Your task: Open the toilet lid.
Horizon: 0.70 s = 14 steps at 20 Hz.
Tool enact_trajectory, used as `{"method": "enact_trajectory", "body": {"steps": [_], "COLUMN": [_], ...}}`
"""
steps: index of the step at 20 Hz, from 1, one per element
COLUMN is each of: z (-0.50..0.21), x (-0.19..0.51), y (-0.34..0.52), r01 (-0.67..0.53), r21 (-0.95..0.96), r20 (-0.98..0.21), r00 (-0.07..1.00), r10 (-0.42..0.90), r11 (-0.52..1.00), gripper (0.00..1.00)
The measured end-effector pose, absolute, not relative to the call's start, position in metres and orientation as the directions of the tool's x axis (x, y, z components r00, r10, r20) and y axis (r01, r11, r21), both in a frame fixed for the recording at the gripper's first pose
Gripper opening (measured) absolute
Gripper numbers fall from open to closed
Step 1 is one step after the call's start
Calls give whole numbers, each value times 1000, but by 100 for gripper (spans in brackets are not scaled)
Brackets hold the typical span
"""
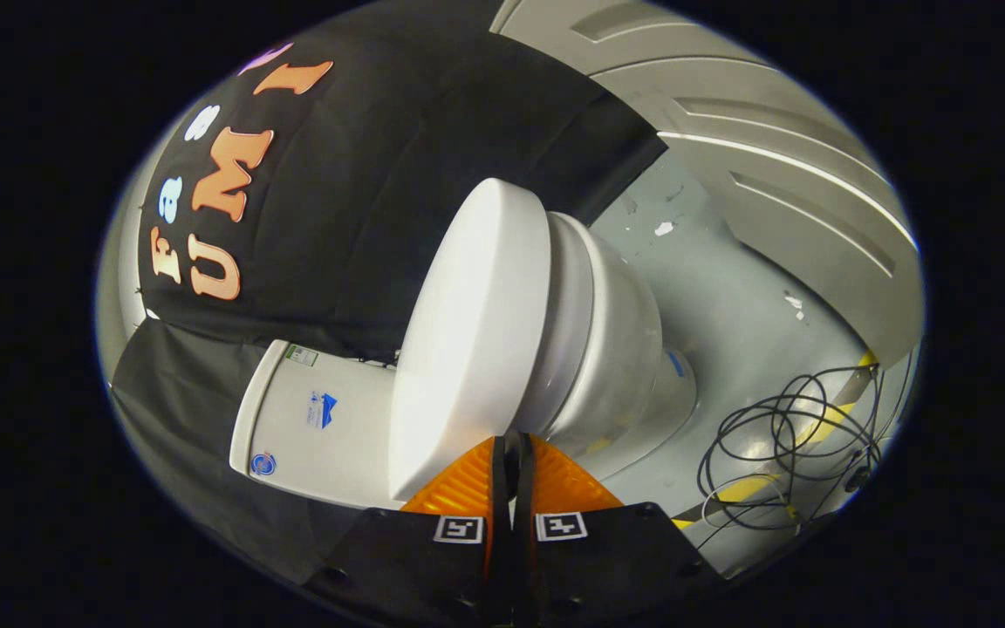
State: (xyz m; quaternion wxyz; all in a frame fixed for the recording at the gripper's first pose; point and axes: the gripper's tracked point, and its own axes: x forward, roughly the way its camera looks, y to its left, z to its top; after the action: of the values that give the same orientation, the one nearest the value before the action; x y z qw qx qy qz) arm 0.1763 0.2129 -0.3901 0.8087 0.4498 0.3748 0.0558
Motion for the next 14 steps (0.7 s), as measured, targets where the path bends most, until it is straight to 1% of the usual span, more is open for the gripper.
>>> {"method": "enact_trajectory", "body": {"steps": [2,6,11,14], "z": [-375,-351,-334,-314], "x": [185,187,192,195], "y": [212,218,222,227], "r01": [221,180,195,170], "r21": [748,695,646,625], "r20": [-547,-556,-585,-573], "r00": [738,749,747,762], "r10": [394,361,315,300], "r11": [625,697,738,762], "gripper": [8,8,8,8]}}
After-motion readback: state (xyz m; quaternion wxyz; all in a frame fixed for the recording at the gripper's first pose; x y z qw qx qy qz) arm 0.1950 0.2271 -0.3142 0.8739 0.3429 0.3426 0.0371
